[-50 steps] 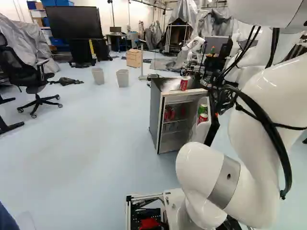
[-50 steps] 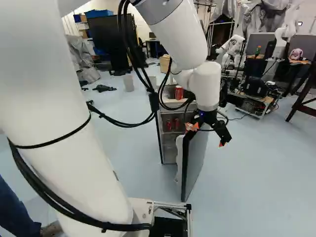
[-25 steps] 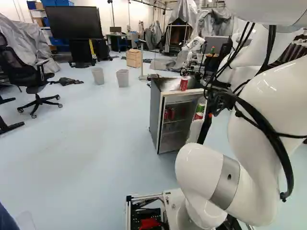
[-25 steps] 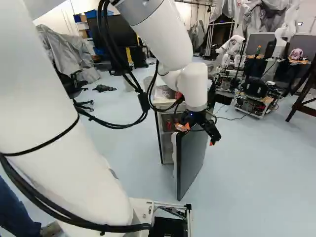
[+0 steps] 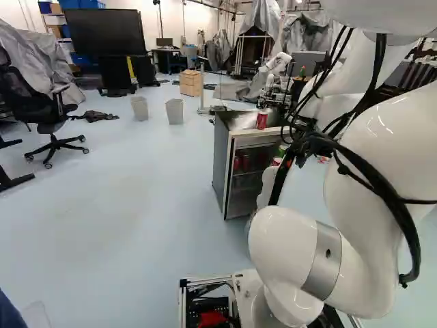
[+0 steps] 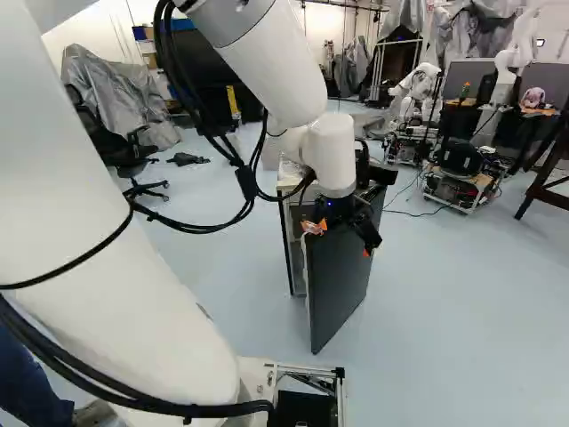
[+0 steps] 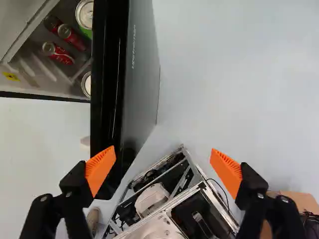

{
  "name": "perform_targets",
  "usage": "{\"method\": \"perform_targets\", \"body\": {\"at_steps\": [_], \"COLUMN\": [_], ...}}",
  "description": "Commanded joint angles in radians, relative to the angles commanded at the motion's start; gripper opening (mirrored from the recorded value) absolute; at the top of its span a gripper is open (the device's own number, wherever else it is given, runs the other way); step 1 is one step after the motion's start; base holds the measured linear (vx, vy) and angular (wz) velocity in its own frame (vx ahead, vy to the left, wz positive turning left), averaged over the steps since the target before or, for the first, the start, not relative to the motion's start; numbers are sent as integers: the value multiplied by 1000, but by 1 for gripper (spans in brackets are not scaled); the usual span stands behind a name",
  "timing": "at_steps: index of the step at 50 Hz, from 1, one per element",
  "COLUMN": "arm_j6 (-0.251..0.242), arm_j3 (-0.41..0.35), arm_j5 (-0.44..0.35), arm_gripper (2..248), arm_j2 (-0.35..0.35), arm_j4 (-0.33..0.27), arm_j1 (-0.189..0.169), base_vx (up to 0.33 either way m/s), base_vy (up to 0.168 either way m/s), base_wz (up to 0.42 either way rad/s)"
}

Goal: Grab a drink from the fridge

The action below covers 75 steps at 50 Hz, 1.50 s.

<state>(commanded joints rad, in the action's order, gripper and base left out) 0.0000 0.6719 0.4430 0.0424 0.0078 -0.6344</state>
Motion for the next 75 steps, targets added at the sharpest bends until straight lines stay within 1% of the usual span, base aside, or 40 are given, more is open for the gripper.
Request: {"method": "perform_targets", "body": {"at_steps": [10, 17, 39, 54, 61, 67, 75], "arm_j6": [0, 0, 0, 0, 0, 0, 0], "arm_j3": [1, 5, 29, 36, 23, 10, 9], "arm_j5": [-5, -11, -47, -80, -99, -121, -157], "arm_gripper": [247, 247, 247, 247, 247, 247, 247], "arm_j2": [-1, -5, -29, -35, -23, -11, -28], "arm_j4": [0, 0, 0, -5, -17, -40, -82], "arm_j1": [1, -7, -52, -95, -112, -123, -129], "base_vx": [0, 0, 0, 0, 0, 0, 0], "base_vy": [0, 0, 0, 0, 0, 0, 0], "base_wz": [0, 0, 0, 0, 0, 0, 0]}}
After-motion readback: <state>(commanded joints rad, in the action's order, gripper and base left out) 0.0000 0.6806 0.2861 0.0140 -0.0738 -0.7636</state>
